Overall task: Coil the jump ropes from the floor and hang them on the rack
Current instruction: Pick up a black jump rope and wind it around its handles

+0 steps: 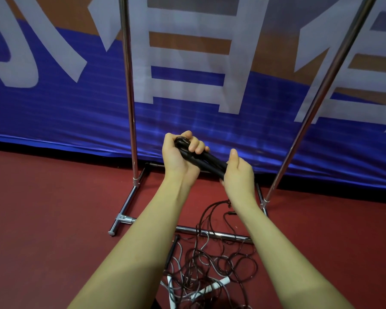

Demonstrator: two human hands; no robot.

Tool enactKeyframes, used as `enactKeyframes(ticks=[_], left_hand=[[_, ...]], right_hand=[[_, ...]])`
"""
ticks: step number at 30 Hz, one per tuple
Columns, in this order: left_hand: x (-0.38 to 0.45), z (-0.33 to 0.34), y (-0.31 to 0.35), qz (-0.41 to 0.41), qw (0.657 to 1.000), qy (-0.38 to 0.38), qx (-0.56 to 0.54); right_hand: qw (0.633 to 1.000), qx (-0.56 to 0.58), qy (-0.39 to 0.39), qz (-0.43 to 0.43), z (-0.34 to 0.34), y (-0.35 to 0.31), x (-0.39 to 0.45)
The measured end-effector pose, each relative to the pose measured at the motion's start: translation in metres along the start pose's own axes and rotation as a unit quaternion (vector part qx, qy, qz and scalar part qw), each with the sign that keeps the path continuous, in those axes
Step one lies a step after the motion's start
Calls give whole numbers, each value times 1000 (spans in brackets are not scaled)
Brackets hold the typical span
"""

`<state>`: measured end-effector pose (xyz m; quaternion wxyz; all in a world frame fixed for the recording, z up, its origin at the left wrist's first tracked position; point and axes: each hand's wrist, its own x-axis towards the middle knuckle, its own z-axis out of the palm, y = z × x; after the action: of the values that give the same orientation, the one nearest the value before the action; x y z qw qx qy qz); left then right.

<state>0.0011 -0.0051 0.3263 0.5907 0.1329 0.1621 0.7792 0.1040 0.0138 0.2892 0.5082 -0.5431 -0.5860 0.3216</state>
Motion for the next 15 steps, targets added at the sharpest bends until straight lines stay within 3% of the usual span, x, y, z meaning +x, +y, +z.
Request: enactKeyframes(ticks=[9, 15], left_hand=[[0, -2, 3, -6, 999, 40, -28], [-3, 0, 4, 6, 999, 41, -22]], right_hand=[[983, -131, -66, -111, -13, -6, -7], [991, -64, -77, -93, -12, -6, -9]])
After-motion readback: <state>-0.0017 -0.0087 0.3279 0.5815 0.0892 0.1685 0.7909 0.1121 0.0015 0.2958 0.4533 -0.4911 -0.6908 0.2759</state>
